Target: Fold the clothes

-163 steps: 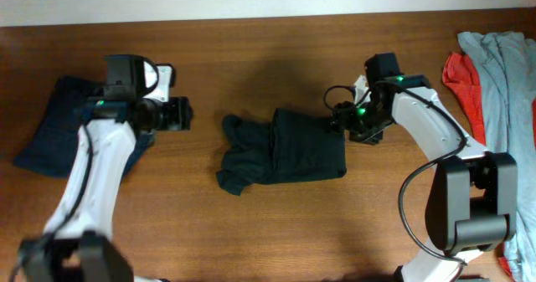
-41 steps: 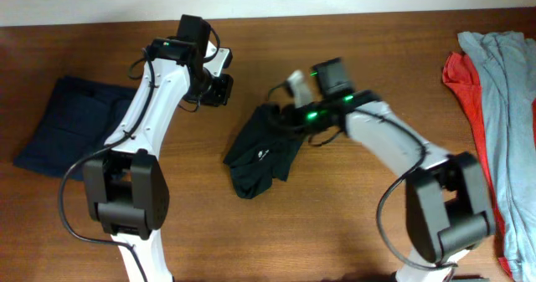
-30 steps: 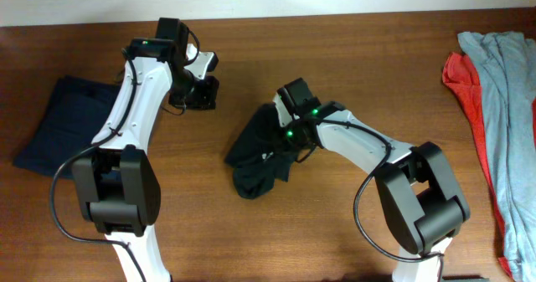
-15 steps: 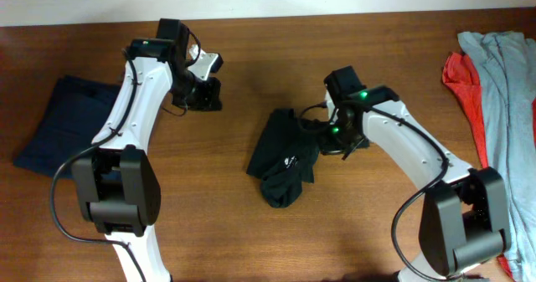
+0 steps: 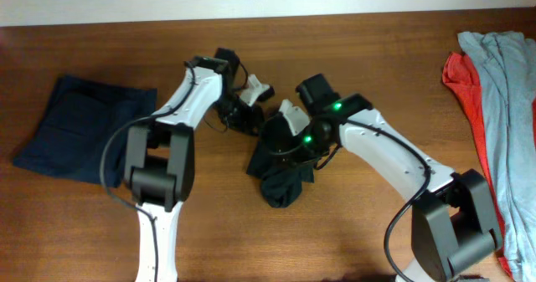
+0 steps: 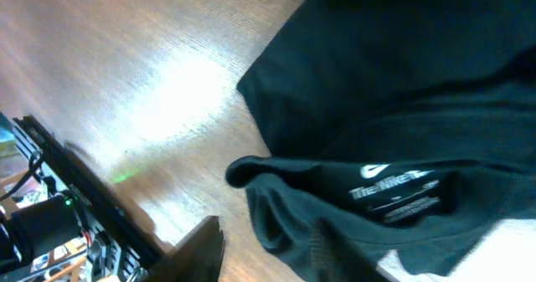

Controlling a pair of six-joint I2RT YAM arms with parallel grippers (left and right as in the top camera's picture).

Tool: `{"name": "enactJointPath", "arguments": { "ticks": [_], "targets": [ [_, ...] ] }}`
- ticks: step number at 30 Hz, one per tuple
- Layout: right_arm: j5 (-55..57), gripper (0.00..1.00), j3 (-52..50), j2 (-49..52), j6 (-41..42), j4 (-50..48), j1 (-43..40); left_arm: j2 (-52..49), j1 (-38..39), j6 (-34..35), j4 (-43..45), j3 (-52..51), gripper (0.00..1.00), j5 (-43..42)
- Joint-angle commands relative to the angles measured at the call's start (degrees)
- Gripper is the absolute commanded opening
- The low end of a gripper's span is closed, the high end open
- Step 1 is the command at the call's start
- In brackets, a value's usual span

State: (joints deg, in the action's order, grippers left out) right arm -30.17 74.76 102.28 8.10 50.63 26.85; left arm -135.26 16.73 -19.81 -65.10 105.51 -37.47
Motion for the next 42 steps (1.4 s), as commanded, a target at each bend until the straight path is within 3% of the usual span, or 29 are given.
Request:
{"name": "enactJointPath", "arguments": {
  "ticks": [1, 6, 10, 14, 19, 25, 27, 29, 32, 42],
  "targets": [
    [2.89, 0.19, 0.46, -0.61, 4.17, -1.73, 2.64, -3.50, 0.22, -1.55, 0.24, -0.48, 0.20, -1.60],
    [8.55, 0.06, 0.42, 1.62, 10.75, -9.55, 6.95, -4.09, 0.33, -1.51, 1.11, -0.48, 0.20, -1.81],
    [11.80, 0.06, 0.42, 4.76, 11.56, -9.86, 7.87, -4.09, 0.37, -1.44, 0.96, -0.48, 0.20, -1.81],
    [14.75, 0.04, 0.42, 7.41, 11.54, -4.33, 6.80, -4.09, 0.33, -1.25, 0.98, -0.48, 0.20, -1.81],
    [28.74, 0.04, 0.50, 6.16, 12.37, 7.54, 2.78, -4.09, 0.33, -1.25, 0.98, -0.48, 0.20, -1.81],
    [38.38, 0.04, 0.50, 3.28, 12.35, 13.07, -2.32, -4.09, 0.22, -1.25, 0.94, -0.48, 0.20, -1.77],
    [29.59, 0.04, 0.59, 3.15, 8.85, 11.91, -4.24, -4.09, 0.20, -1.25, 0.59, -0.48, 0.20, -1.79],
    [13.03, 0.04, 0.59, 2.38, -0.76, 8.00, -4.76, -4.09, 0.20, -1.25, 0.52, -0.48, 0.20, -1.79],
    [-2.43, 0.04, 0.57, 2.29, -3.17, 2.05, -4.44, -4.09, 0.20, -1.25, 0.55, -0.48, 0.20, -1.79],
    [2.36, 0.06, 0.57, 7.32, -1.92, -1.11, 2.36, -4.09, 0.20, -1.22, 0.63, -0.48, 0.20, -1.79]
  ]
}}
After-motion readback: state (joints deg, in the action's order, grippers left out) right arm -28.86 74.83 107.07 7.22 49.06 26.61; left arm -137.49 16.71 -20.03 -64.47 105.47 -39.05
